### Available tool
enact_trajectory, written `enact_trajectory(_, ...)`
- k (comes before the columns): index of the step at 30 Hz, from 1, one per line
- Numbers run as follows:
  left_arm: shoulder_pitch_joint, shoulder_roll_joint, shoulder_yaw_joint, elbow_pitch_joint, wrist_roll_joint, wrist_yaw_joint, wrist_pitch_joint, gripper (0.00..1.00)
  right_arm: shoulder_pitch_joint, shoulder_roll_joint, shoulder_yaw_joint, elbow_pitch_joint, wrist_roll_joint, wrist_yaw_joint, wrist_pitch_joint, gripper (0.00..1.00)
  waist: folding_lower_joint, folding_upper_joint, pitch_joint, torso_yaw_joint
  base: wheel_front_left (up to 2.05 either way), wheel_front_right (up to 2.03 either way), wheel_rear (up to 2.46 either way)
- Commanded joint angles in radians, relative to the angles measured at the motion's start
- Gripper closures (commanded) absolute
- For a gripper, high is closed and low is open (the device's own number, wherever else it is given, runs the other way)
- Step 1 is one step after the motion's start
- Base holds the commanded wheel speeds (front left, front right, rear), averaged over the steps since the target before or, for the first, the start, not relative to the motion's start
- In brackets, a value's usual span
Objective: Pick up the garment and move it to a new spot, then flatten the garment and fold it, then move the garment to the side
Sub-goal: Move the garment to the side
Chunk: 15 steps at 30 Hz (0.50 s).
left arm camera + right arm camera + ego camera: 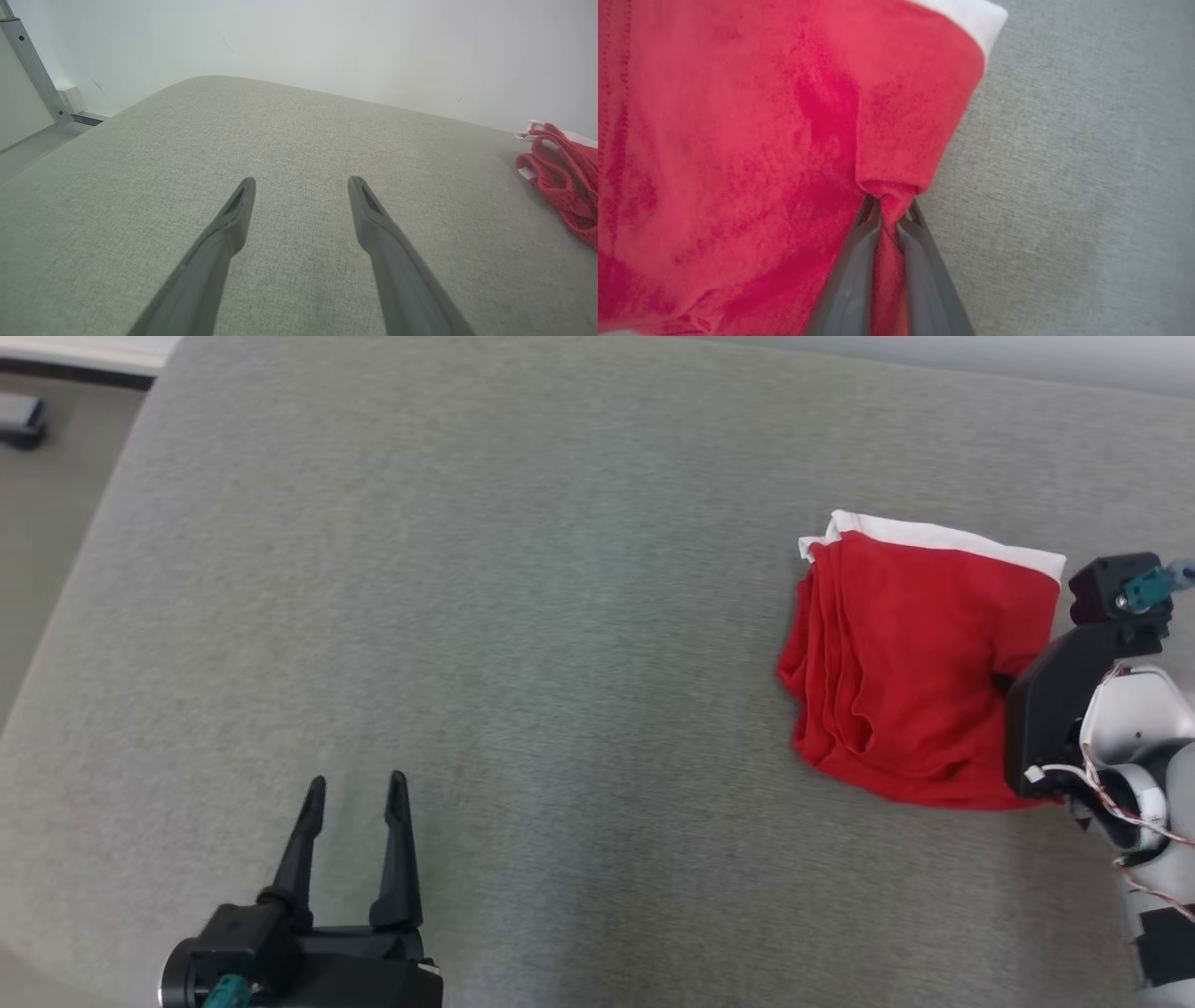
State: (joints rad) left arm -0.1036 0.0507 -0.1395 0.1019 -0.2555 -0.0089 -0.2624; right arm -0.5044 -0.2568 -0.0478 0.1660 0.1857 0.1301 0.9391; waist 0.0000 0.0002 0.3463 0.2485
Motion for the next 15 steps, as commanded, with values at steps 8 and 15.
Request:
enact_trajectory(8,-0.013,0.000,0.024,-0.031,-0.015,-0.015,-0.003,0.00,-0.076,-0.140,0.133,-0.134,0.097,0.000,0.099,1.00,0.0000,-0.0002,-0.036,-0.179,0.00,0.00,0.00)
enact_trajectory(15,-0.034,0.000,0.043,-0.034,0.011,-0.033,-0.003,0.00,-0.153,-0.194,0.220,-0.220,0.170,0.000,0.178,1.00,0.0000,-0.0002,-0.002,-0.315,0.00,0.00,0.00)
